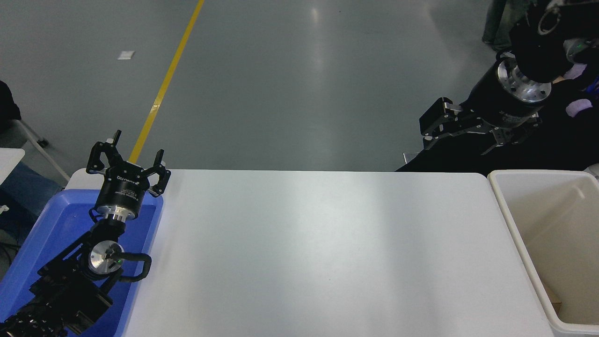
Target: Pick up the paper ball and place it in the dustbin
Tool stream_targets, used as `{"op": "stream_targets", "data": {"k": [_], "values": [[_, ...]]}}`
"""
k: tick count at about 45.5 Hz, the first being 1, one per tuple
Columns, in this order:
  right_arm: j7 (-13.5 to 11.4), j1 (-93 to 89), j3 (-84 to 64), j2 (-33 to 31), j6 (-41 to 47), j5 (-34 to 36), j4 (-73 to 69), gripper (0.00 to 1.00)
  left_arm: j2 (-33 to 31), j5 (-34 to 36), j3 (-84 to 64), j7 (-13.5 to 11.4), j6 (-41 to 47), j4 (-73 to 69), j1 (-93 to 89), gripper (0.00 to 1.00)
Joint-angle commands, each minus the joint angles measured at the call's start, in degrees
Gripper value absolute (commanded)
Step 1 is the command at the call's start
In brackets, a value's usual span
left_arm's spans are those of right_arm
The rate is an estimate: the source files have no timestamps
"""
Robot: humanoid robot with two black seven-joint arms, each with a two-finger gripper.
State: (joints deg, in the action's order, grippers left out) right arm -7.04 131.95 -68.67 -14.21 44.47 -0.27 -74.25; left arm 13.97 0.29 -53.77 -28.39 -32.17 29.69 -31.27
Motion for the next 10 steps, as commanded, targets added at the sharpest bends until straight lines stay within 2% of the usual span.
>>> {"op": "stream_targets", "data": {"k": [1,10], "values": [[0.0,1.6,-0.1,4.5,0.5,0.4,-0.1,1.00,0.0,0.1,0.1,0.0,0.0,0.0,0.0,0.98],[0.0,1.6,-0.4,4.4,0.5,0.4,0.1,1.00,0.1,0.1,0.1,0.0,0.0,0.0,0.0,0.98]]}}
